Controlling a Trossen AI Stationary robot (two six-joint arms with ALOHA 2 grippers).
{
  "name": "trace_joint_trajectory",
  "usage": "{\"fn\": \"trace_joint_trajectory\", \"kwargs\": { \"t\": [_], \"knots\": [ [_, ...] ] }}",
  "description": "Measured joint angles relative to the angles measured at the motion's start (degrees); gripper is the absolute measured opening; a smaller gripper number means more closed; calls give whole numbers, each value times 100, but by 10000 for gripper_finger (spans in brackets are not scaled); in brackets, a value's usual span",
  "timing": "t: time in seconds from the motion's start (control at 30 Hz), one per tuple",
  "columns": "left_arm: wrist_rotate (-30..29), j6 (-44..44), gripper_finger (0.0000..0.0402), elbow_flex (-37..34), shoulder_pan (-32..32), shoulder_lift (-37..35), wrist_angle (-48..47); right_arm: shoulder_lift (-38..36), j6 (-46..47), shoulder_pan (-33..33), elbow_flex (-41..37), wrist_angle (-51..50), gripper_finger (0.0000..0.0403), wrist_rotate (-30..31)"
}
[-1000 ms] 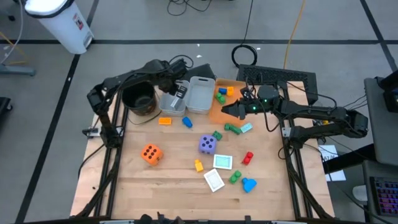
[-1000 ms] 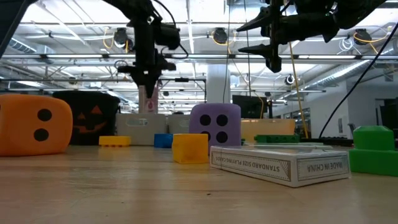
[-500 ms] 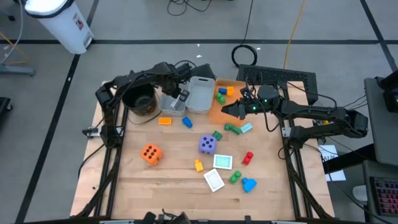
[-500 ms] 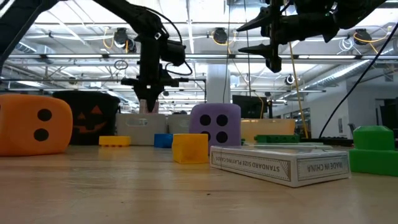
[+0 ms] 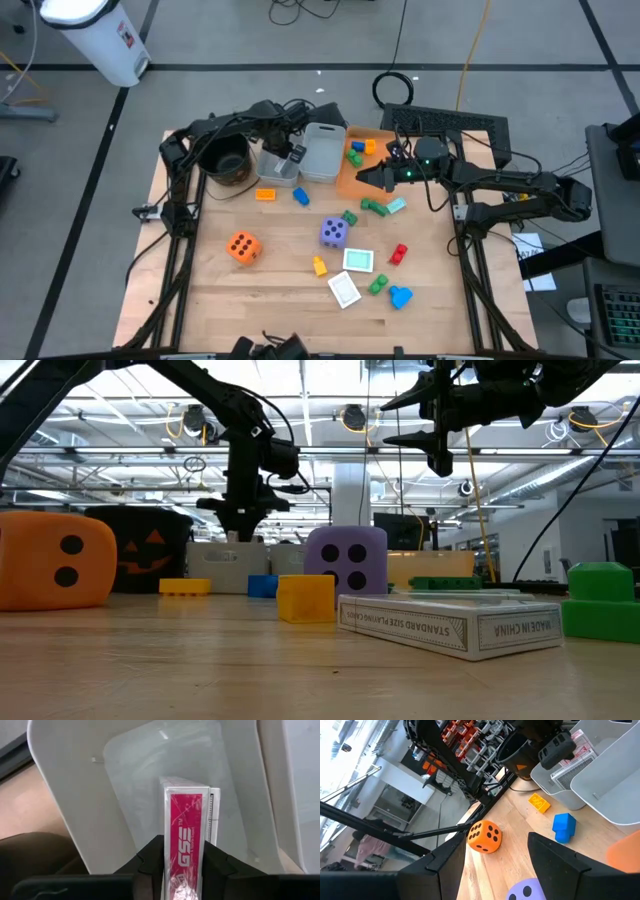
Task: Pick & Place Toys
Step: Put the red deck of cards into the left gray bin
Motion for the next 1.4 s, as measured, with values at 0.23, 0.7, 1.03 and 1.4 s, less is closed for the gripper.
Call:
{"fn": "trace_joint_trajectory", "kwargs": {
  "t": [0.23,0.7,1.03,1.4],
  "knots": [
    [-4,34,78,0,52,0,81,0,0,0,0,0,208,4],
    [18,67,80,0,108,121,246,0,2,-1,0,-2,207,11],
    [6,32,95,2,129,149,262,2,4,-2,0,0,207,13],
    [-37,20,140,2,129,151,260,2,69,-1,0,0,207,13]
  ]
}}
